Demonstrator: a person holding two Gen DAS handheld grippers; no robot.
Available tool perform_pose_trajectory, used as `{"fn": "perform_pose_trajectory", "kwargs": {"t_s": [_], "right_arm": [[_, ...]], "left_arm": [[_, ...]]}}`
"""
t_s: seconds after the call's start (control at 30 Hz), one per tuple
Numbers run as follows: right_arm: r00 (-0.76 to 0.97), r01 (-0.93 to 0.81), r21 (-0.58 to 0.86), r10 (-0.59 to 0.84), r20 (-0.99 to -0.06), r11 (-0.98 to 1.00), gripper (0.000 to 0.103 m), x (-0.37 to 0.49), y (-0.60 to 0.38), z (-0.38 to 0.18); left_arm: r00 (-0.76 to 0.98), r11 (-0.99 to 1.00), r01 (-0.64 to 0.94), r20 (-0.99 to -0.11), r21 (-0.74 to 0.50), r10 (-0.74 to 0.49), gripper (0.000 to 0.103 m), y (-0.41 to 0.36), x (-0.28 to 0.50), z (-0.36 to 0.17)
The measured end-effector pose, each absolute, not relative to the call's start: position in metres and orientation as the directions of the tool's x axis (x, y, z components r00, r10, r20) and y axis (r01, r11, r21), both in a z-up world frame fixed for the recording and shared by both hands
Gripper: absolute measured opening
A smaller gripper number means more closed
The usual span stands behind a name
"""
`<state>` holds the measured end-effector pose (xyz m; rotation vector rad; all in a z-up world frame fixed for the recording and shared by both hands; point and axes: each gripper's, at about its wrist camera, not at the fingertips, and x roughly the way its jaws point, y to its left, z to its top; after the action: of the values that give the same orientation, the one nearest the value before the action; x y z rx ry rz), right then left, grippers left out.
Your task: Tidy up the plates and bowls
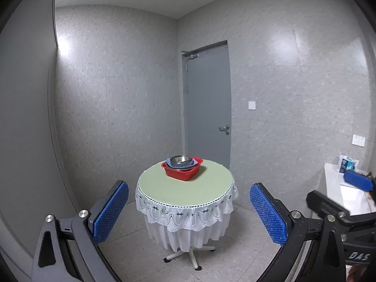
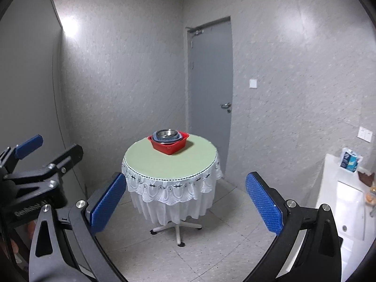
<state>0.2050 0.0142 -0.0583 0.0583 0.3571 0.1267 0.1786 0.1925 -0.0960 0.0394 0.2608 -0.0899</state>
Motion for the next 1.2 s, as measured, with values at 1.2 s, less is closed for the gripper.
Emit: {"fn": "perform_pose_trajectory", "kwargs": {"t_s": [1.2], "right_arm": [[0.966,-0.126,0.069,0.138,-0.22,0.99,0.103,0.045,-0.095,-0.03]], "left_arm": [[0.973,0.996,0.082,-0.217,0.023,-0.075,0.102,0.106,-0.024,-0.059]]}}
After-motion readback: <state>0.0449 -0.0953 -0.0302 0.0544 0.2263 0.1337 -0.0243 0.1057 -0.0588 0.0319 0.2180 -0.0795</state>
